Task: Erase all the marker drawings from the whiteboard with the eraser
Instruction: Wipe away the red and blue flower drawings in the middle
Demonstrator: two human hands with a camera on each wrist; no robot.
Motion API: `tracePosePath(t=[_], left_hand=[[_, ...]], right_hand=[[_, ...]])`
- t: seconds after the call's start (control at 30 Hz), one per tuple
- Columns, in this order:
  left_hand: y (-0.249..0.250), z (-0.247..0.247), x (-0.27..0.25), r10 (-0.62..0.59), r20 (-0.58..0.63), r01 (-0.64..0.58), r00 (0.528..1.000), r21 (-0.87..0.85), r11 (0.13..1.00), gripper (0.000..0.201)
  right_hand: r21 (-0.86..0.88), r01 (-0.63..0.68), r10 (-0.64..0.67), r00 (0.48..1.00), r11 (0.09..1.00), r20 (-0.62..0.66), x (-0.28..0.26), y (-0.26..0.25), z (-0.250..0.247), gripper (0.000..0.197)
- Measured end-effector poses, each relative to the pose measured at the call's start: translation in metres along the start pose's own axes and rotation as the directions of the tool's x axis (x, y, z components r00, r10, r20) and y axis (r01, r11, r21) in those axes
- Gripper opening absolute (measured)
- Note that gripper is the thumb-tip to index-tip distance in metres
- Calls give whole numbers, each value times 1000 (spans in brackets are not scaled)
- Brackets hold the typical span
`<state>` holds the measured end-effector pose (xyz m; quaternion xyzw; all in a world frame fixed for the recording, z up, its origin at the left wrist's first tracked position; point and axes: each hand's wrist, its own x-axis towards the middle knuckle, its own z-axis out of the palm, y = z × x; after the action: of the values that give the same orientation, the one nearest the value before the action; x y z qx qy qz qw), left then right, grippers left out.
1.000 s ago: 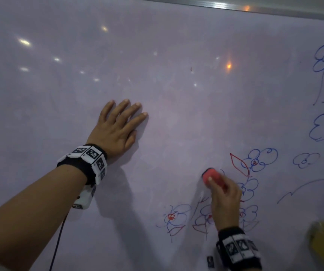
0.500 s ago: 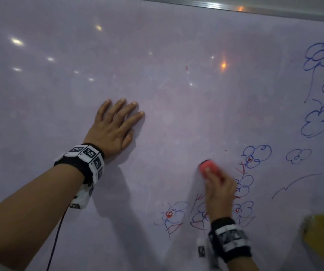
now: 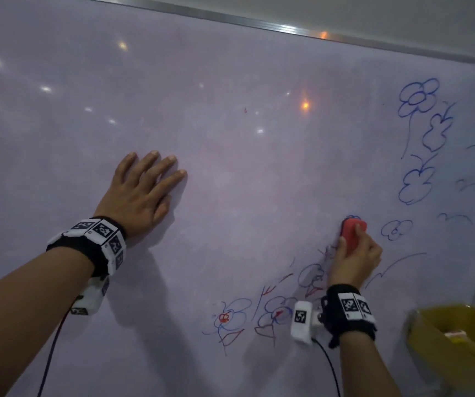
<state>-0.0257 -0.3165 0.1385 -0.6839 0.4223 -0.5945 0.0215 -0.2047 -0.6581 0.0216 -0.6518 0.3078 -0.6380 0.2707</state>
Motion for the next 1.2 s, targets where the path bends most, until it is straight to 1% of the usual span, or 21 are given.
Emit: tracePosePath(t=[0.07,0.17,0.23,0.27,0.33,0.4,0.43,0.5,0.57,0.63,0.7,0.73,0.8,0.83,0.87,0.93,1.0,1.03,1.07,1.1,1.2], left_hand=[[1,0,-1,-10,13,10,1000,-2,1000,47],[2,-3,1,-21,38,22,999,-9,1000,47],[5,-5,1,-35,38,36,999,-9,999,46],[7,-5,3,-53,23,54,998,-7,999,46],[13,-6,9,-122,-14,121,992,-19,992,45],[23,-4,20,-144,-42,142,989,-49,989,44],[29,-1,27,-110,-51,108,993,-58,993,44],[42,8,37,-9,-45,7,999,-46,999,44],[50,13,40,25,-16,-25,1000,-18,1000,45],[52,15,39,20,-5,-20,1000,1,1000,46],[52,15,39,14,-6,-14,1000,8,1000,46],[52,15,39,11,-7,-11,1000,7,1000,46],[52,16,40,16,-14,-16,1000,8,1000,46],[52,17,39,17,-19,-17,1000,13,1000,46],[52,18,39,16,-22,-16,1000,16,1000,45],[52,18,39,16,-31,-15,999,22,1000,45],[52,17,39,17,-34,-16,999,26,1000,45],[53,17,38,15,-34,-15,999,24,1000,45],[54,17,38,13,-35,-12,999,23,1000,45],[54,17,38,11,-38,-10,999,24,1000,45],[53,19,38,9,-48,-7,999,29,1000,45]], right_hand=[[-2,4,-4,1000,1000,-8,-9,-12,3,35],[22,332,-331,933,943,143,-44,-31,9,35],[-6,414,-408,898,910,163,-32,-24,5,31],[-40,359,-352,929,933,113,-15,-14,2,30],[-30,67,-67,998,997,11,22,1,-6,36],[3,-140,140,990,990,-33,37,3,-9,38],[-1,-108,108,994,994,-34,32,-3,-6,37],[5,154,-154,988,988,7,4,-16,4,35],[23,405,-405,906,914,121,-16,-17,7,32],[16,452,-449,878,892,165,-4,-5,4,32],[-50,331,-326,942,942,84,21,15,-3,35],[-48,184,-183,983,982,35,34,23,-6,38],[-42,-77,76,997,996,-26,44,29,-8,40],[-45,-114,113,993,992,-34,41,23,-7,39],[-35,-58,57,998,998,-33,30,16,-3,38],[-2,239,-239,970,971,40,-3,-2,4,35],[34,492,-489,851,870,194,-31,-9,6,41],[27,546,-535,809,838,244,-34,-6,2,45],[9,521,-504,821,853,266,-28,3,-1,45],[-24,427,-408,878,904,249,-19,13,-5,41],[-91,127,-121,990,988,70,-1,43,-9,35]])
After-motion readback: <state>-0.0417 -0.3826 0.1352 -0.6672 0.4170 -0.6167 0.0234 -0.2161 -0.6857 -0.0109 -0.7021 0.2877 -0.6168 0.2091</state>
